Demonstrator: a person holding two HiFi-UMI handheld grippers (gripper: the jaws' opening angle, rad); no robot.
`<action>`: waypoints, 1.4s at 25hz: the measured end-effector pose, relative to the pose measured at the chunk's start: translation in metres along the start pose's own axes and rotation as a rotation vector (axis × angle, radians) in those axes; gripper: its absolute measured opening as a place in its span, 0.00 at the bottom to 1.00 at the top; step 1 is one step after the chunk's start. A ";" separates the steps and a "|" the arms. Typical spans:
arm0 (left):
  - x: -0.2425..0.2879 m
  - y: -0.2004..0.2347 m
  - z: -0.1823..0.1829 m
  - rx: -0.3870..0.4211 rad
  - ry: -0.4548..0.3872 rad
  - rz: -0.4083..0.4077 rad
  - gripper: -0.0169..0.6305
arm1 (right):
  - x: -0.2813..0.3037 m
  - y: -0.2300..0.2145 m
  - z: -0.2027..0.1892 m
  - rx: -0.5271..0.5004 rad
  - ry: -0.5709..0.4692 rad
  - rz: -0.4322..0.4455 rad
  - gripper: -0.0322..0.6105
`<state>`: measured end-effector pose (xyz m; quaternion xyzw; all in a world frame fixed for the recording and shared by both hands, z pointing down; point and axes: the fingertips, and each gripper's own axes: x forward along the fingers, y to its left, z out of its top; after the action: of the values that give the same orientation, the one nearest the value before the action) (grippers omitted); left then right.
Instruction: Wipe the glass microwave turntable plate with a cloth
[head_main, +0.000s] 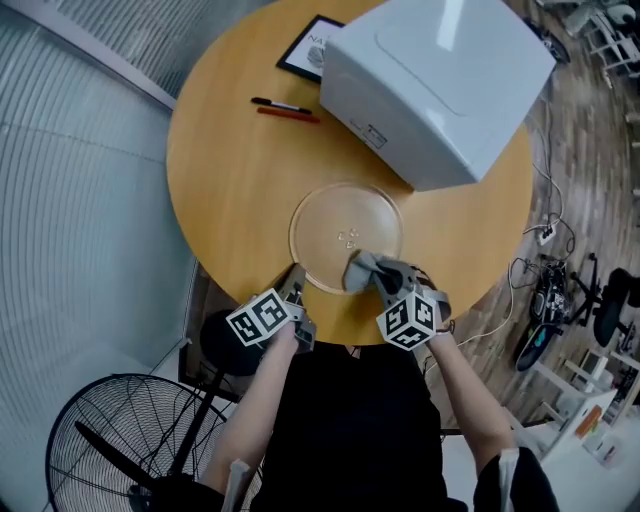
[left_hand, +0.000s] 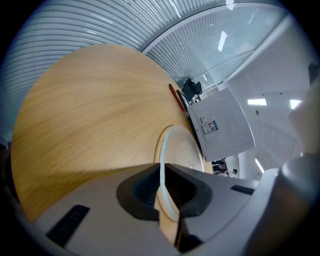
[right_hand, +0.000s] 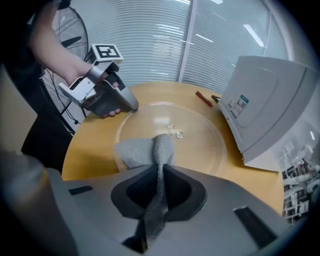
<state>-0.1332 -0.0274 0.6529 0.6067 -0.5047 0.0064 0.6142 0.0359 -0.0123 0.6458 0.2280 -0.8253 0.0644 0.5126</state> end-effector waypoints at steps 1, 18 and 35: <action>0.000 0.000 0.000 -0.001 0.000 0.000 0.06 | 0.001 0.010 0.003 -0.019 -0.004 0.017 0.10; -0.001 -0.002 -0.002 -0.004 0.007 -0.012 0.06 | 0.054 0.018 0.109 -0.194 -0.149 0.011 0.10; -0.001 -0.001 -0.002 -0.007 0.013 -0.019 0.06 | 0.052 -0.107 0.073 -0.014 -0.049 -0.275 0.09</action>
<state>-0.1319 -0.0250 0.6523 0.6092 -0.4948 0.0025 0.6196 0.0043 -0.1488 0.6432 0.3367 -0.7991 -0.0179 0.4978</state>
